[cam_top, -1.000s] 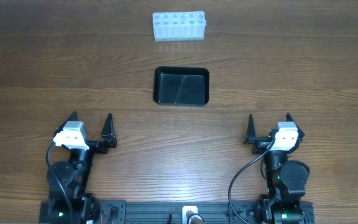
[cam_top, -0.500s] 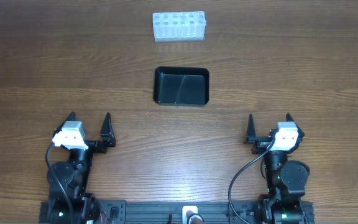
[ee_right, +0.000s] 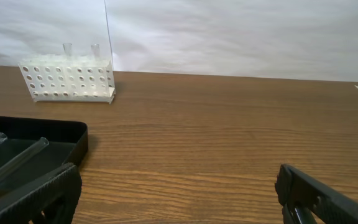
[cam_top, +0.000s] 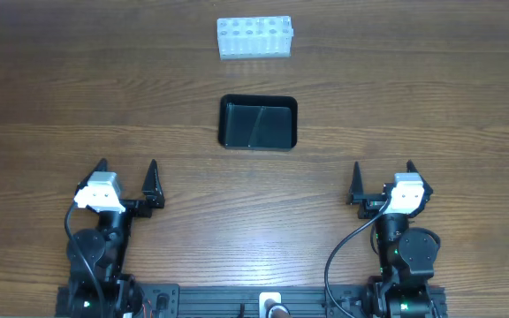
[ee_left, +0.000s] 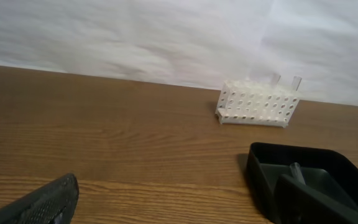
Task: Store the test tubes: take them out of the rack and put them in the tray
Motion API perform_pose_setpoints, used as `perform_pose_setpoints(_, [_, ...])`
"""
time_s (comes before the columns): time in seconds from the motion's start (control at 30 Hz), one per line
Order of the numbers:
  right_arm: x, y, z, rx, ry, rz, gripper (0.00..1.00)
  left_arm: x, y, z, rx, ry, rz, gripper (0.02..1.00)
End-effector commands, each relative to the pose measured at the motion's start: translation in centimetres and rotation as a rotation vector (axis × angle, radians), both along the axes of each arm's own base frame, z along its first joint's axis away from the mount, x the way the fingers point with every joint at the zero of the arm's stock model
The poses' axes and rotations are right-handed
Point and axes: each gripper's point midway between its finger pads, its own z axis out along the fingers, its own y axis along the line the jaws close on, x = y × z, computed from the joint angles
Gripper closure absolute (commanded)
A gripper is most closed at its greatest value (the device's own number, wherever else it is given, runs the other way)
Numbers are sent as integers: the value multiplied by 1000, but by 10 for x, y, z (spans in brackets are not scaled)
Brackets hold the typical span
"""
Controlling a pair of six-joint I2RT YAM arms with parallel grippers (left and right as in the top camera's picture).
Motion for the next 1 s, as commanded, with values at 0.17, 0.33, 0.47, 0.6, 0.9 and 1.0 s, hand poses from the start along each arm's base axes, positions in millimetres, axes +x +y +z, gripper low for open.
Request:
perform_pose_setpoints(0.17, [0, -1, -2, -3, 2, -3, 7, 0, 4, -2, 16, -6, 18, 20])
perform_pose_setpoints(0.33, [0, -1, -2, -3, 2, -3, 9, 0, 4, -2, 16, -6, 18, 20])
perform_pose_setpoints(0.47, [0, -1, -2, -3, 2, -3, 7, 0, 4, -2, 16, -6, 18, 18])
perform_pose_setpoints(0.6, [0, 0, -2, -3, 1, 3, 7, 0, 4, -1, 16, -6, 18, 18])
perform_pose_setpoints(0.9, [0, 1, -1, 50, -4, 0, 9, 0, 4, -2, 16, -6, 18, 18])
perform_pose_setpoints(1.0, [2, 1, 15, 114, -66, -2, 9, 0, 4, -2, 16, -6, 18, 18])
